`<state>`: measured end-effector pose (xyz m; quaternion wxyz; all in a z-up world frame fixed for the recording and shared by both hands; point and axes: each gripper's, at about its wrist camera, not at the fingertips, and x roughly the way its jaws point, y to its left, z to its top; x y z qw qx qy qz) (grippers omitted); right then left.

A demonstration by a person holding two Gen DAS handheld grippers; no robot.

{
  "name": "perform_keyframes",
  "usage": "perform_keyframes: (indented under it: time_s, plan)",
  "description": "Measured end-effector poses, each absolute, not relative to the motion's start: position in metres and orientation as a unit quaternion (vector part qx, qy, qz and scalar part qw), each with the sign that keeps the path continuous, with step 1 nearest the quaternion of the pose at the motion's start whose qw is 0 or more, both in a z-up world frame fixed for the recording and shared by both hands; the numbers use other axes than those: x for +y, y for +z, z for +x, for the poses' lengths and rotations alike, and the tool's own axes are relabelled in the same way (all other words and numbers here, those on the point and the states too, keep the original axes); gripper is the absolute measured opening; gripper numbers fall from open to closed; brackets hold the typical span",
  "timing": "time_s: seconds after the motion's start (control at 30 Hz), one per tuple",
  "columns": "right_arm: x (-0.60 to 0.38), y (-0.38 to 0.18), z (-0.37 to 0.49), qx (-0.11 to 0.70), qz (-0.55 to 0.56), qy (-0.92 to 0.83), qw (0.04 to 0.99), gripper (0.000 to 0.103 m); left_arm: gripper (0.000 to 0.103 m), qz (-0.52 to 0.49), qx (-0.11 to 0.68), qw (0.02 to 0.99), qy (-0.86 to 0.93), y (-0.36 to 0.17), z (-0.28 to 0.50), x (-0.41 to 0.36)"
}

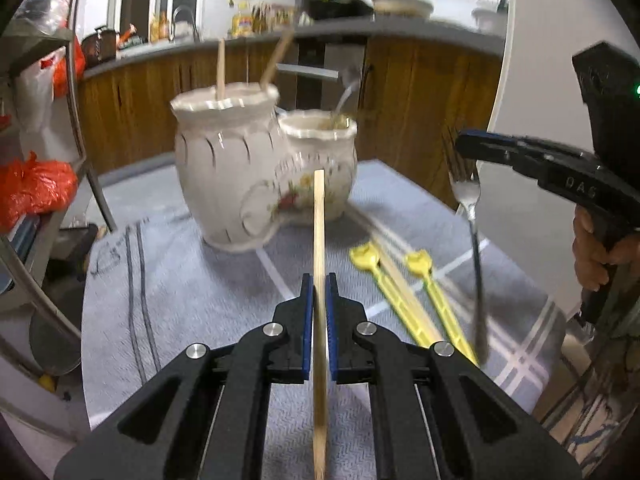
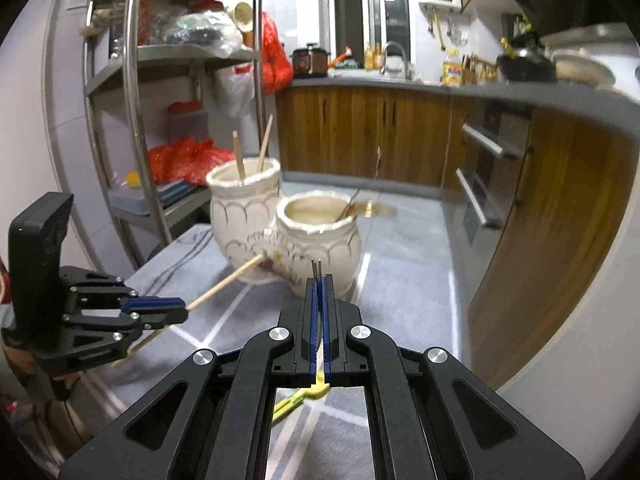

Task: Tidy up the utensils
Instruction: 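Lift chopstick toward tall pot with left gripper while right gripper carries fork to short pot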

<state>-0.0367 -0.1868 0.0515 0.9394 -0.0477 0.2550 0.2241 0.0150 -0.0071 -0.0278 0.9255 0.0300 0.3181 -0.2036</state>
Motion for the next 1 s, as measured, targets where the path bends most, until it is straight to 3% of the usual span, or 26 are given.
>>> perform_keyframes:
  time_s: [0.57,1.0]
  plan:
    - [-0.179,0.093,-0.038,0.201,-0.046,0.188,0.960,0.003,0.006,-0.011,0.170,0.967,-0.188,0.021,-0.005,0.032]
    - [-0.173,0.140,0.001,0.153,-0.046,0.148,0.976,0.003,0.006,-0.102,0.106,0.969,-0.199,0.086,0.070,0.059]
